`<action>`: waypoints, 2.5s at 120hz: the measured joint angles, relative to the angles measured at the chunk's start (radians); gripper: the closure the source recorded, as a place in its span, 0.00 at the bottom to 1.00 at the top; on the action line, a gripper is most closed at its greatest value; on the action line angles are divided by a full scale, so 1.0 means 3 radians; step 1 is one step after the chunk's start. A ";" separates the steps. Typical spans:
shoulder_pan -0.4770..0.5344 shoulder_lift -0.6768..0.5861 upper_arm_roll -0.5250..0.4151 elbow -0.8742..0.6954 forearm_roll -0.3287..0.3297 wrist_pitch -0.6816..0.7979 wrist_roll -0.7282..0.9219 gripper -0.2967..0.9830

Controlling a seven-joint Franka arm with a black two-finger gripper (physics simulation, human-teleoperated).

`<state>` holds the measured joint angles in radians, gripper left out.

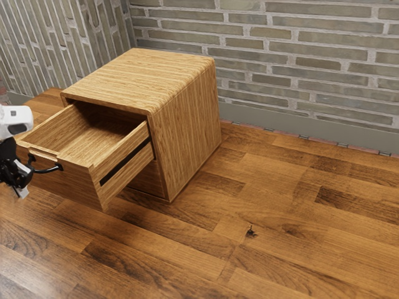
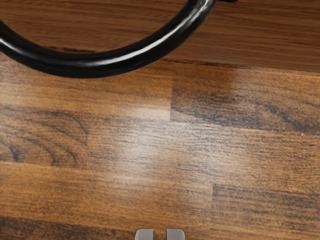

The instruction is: Push the drawer handle with one arm to close the drawer

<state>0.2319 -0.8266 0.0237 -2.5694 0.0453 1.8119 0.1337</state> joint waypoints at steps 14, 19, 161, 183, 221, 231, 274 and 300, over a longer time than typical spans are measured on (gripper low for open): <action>0.0015 0.0074 0.0117 0.0032 0.0020 0.0086 0.0122 0.84; 0.0026 0.0113 0.0127 0.0060 0.0024 0.0106 0.0162 0.84; 0.0014 0.1265 0.0010 0.0831 0.0021 0.0477 0.0641 0.84; 0.0028 0.1359 -0.0051 0.0945 0.0018 0.0493 0.0657 0.84; 0.0028 0.1683 -0.0146 0.1193 0.0016 0.0522 0.0667 0.84; 0.0029 0.1742 -0.0150 0.1242 0.0016 0.0537 0.0668 0.84; 0.0033 0.1992 -0.0156 0.1485 0.0020 0.0601 0.0672 0.83; 0.0028 0.2164 -0.0157 0.1667 0.0021 0.0618 0.0674 0.83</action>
<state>0.2404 -0.1773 -0.0232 -2.0693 0.0517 1.9972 0.3359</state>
